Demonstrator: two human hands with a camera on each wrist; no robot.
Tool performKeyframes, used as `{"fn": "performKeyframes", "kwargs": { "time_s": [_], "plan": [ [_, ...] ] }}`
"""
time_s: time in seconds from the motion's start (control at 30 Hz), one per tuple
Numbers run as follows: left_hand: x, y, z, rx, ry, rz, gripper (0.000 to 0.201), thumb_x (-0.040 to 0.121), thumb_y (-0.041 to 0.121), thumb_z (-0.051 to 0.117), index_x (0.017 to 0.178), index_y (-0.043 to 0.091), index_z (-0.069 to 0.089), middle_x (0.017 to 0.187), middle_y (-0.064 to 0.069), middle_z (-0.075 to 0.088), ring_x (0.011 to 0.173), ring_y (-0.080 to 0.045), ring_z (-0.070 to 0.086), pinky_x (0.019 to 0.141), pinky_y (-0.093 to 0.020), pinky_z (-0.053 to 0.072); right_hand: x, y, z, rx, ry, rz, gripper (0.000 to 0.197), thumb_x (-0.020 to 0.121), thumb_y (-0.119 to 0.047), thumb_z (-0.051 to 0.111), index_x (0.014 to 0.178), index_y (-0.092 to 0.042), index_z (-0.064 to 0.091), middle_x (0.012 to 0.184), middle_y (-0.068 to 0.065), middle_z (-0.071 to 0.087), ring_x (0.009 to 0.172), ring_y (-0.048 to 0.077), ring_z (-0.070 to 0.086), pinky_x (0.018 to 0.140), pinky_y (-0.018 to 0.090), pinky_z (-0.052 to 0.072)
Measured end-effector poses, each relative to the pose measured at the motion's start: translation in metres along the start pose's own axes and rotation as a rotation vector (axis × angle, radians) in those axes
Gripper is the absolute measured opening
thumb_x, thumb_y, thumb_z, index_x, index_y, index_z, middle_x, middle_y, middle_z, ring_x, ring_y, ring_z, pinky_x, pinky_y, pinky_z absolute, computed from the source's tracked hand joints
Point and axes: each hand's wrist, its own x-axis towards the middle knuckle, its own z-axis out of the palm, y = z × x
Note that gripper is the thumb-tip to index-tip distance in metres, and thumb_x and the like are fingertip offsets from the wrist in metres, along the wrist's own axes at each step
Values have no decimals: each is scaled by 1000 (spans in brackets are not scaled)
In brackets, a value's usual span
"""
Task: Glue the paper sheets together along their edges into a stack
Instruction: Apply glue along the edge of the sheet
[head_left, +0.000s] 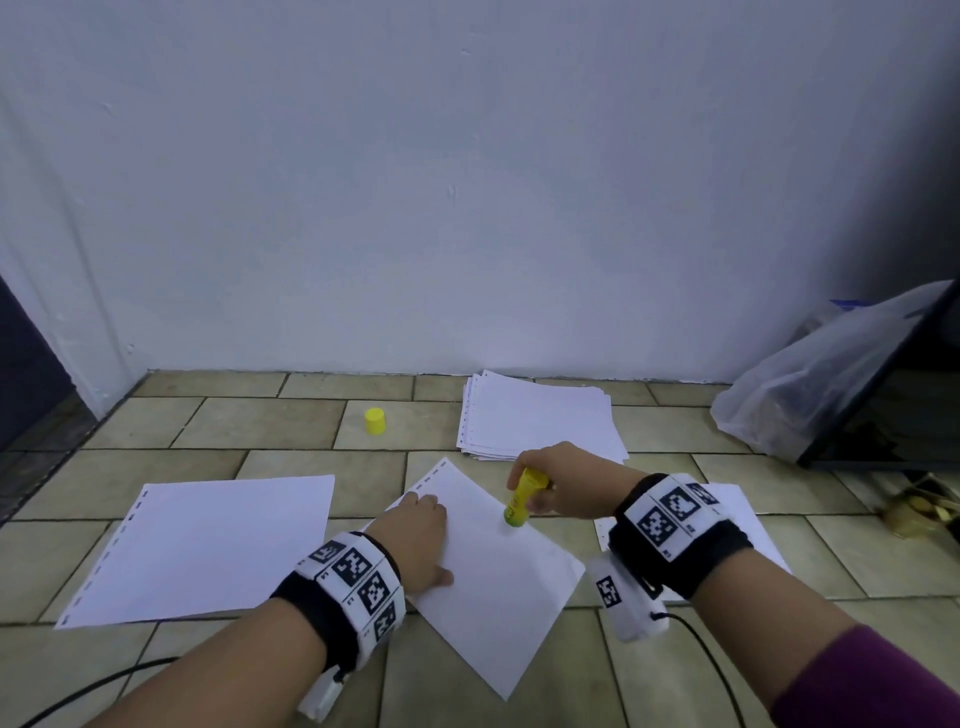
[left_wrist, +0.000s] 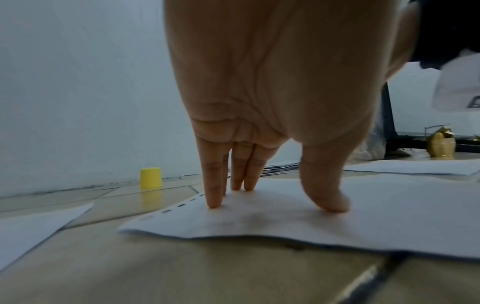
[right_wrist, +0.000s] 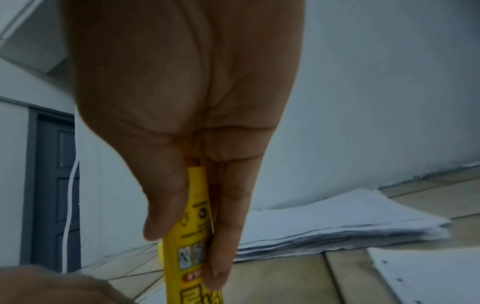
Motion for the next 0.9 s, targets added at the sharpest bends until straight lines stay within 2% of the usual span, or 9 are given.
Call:
{"fn": "performKeyframes", "kwargs": {
  "time_s": [0.1, 0.23, 0.37, 0.5, 0.57, 0.63, 0.7, 0.8, 0.9],
  "plan": [
    [1, -5, -1, 73, 52, 43, 42, 98, 17, 45, 136, 2, 35, 142, -12, 38, 130, -25, 37, 106, -28, 27, -18, 10, 0, -12, -33, 15, 28, 88, -13, 62, 114, -21, 59, 93, -3, 61, 88, 12, 53, 85, 29, 48],
    [-1, -10, -2, 73, 42, 78, 39, 94, -1, 39, 133, 3, 37, 139, -10, 40, 127, -23, 40, 102, -25, 29, -30, 18, 0, -23, -69, 46, 25, 87, -13, 62, 110, -24, 60, 93, -2, 67, 87, 11, 59, 83, 28, 50],
    [3, -17, 0, -27, 7, 47, 45, 91, 3, 49, 134, 9, 40, 136, -8, 40, 123, -23, 41, 99, -32, 40, -35, 19, -2, -73, -123, 49, 26, 87, -15, 62, 113, -21, 61, 87, -6, 60, 84, 11, 58, 79, 26, 50],
    [-1, -25, -2, -68, -14, 34, 58, 89, 27, 62, 140, 16, 37, 137, -4, 34, 128, -22, 35, 103, -38, 39, -34, 20, -13, -55, -82, 53, 18, 82, -14, 64, 97, -26, 62, 75, -13, 60, 79, 12, 65, 69, 20, 50],
    [-4, -31, 0, -113, 15, 36, 65, 86, 39, 65, 141, 21, 34, 138, -2, 30, 131, -20, 29, 104, -36, 37, -31, 25, -19, 189, 94, 68, 16, 79, -9, 66, 90, -20, 61, 81, -4, 66, 77, 16, 67, 74, 26, 54],
    [-8, -34, 4, -158, 31, 42, 69, 83, 49, 65, 138, 22, 34, 139, 1, 29, 131, -17, 26, 104, -35, 38, -27, 22, -21, 616, 273, 92, 13, 81, -5, 67, 89, -9, 57, 86, 8, 69, 76, 23, 71, 79, 31, 56],
    [-12, -34, 6, -166, 39, 42, 72, 81, 56, 64, 136, 20, 35, 138, 2, 31, 130, -15, 28, 103, -33, 38, -19, 15, -19, 1009, 355, 115, 11, 87, -6, 63, 90, -5, 53, 86, 14, 68, 75, 25, 72, 80, 30, 56],
    [-12, -35, 2, -167, 51, 33, 66, 88, 54, 57, 138, 16, 36, 139, 2, 34, 130, -16, 32, 105, -30, 35, 3, 4, -12, 1559, 271, 115, 14, 93, -9, 50, 93, 3, 57, 88, 19, 64, 68, 23, 69, 67, 25, 59],
    [-10, -44, -3, -175, 25, 49, 54, 95, 32, 53, 143, 15, 35, 144, -1, 35, 132, -17, 34, 107, -26, 31, 27, -6, 2, 1636, 138, 128, 15, 93, -11, 51, 92, -4, 64, 88, 12, 67, 62, 16, 64, 58, 23, 55]
  ]
}}
